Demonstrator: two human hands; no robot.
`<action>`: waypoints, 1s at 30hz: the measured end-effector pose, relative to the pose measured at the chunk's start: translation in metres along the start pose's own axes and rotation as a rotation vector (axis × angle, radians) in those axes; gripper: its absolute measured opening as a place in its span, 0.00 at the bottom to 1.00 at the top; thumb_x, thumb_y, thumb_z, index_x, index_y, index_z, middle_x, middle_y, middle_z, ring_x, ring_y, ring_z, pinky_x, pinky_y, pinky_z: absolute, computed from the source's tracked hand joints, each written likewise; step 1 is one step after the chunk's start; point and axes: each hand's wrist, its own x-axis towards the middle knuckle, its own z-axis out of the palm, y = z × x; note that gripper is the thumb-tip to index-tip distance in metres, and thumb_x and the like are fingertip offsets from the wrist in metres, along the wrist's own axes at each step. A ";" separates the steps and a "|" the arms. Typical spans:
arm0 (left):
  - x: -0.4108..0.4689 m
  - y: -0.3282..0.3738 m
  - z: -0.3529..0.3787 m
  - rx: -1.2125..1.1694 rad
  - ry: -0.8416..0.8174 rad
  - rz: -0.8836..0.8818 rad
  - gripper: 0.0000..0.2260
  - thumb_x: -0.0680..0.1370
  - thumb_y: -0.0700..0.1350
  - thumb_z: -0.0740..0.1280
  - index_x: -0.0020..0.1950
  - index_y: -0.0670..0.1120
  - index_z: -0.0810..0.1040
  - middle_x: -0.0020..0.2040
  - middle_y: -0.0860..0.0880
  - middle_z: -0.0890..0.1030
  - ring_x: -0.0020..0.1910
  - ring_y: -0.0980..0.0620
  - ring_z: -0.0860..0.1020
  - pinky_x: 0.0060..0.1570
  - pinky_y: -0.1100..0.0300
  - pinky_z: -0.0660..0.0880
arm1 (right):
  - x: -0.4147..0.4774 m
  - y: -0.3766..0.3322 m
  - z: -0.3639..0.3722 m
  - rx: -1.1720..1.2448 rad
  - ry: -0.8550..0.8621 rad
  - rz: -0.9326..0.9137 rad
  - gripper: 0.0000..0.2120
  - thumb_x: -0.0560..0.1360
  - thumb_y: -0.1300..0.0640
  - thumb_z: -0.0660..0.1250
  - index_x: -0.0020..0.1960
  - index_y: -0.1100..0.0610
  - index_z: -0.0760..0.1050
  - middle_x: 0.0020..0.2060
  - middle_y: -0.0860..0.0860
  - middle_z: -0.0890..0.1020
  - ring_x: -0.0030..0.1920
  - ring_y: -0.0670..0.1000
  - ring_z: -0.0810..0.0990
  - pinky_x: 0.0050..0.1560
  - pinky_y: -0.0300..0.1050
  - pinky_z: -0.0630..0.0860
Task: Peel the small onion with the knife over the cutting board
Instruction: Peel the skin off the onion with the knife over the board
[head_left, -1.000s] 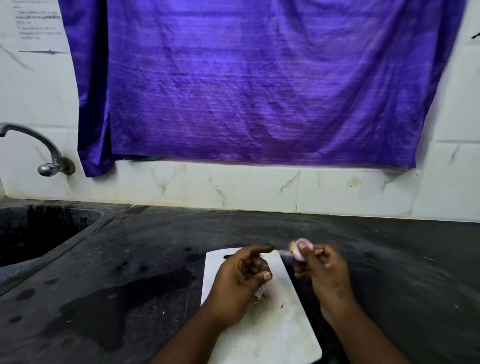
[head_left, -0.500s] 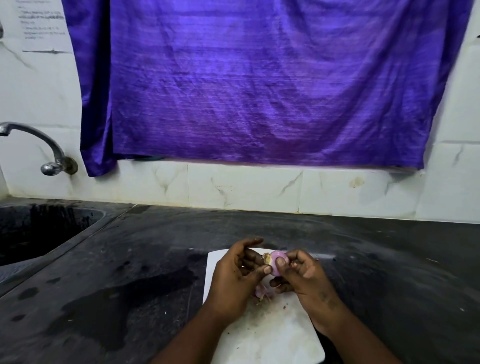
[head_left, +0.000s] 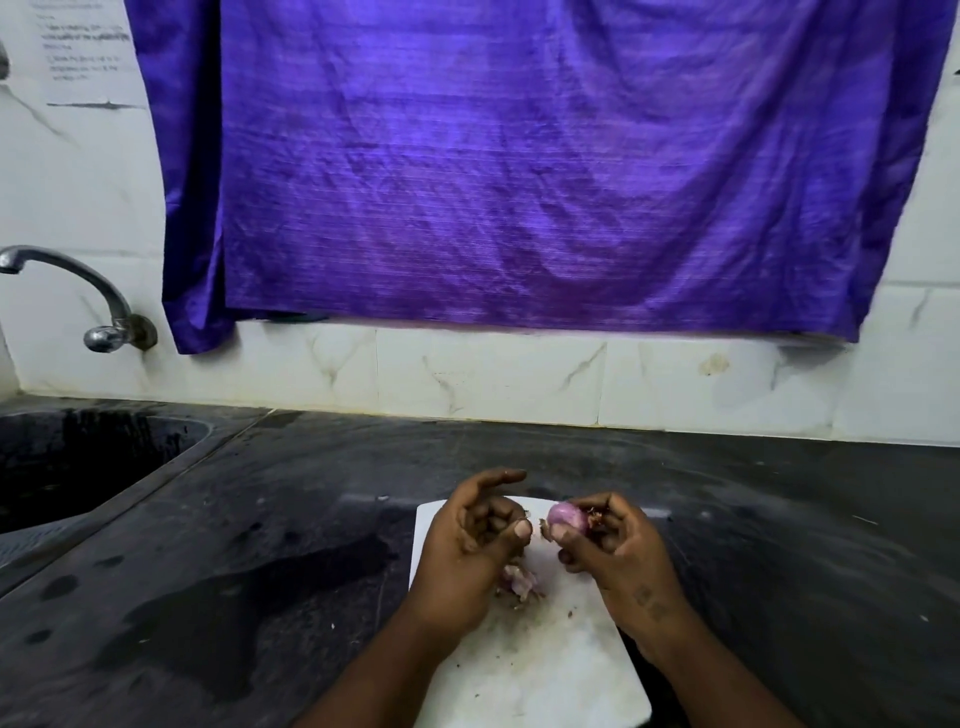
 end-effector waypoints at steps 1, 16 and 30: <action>0.001 -0.002 -0.001 0.004 0.017 -0.011 0.15 0.81 0.34 0.69 0.62 0.50 0.81 0.45 0.37 0.82 0.41 0.33 0.84 0.37 0.45 0.82 | 0.001 0.001 0.000 -0.006 0.003 -0.011 0.12 0.70 0.67 0.77 0.51 0.59 0.80 0.41 0.57 0.87 0.37 0.53 0.84 0.36 0.42 0.81; 0.001 -0.004 0.001 0.398 -0.035 0.088 0.11 0.77 0.47 0.74 0.56 0.60 0.84 0.56 0.57 0.84 0.45 0.45 0.85 0.51 0.42 0.81 | -0.002 0.006 0.001 -0.097 -0.146 -0.070 0.18 0.66 0.72 0.79 0.51 0.58 0.82 0.45 0.55 0.88 0.47 0.58 0.86 0.45 0.41 0.83; -0.001 0.007 0.004 0.237 0.048 0.071 0.03 0.78 0.31 0.71 0.47 0.37 0.83 0.38 0.48 0.87 0.31 0.52 0.84 0.31 0.61 0.81 | -0.005 0.005 0.001 -0.273 -0.198 -0.145 0.18 0.70 0.63 0.78 0.55 0.45 0.84 0.52 0.48 0.85 0.52 0.48 0.84 0.50 0.55 0.83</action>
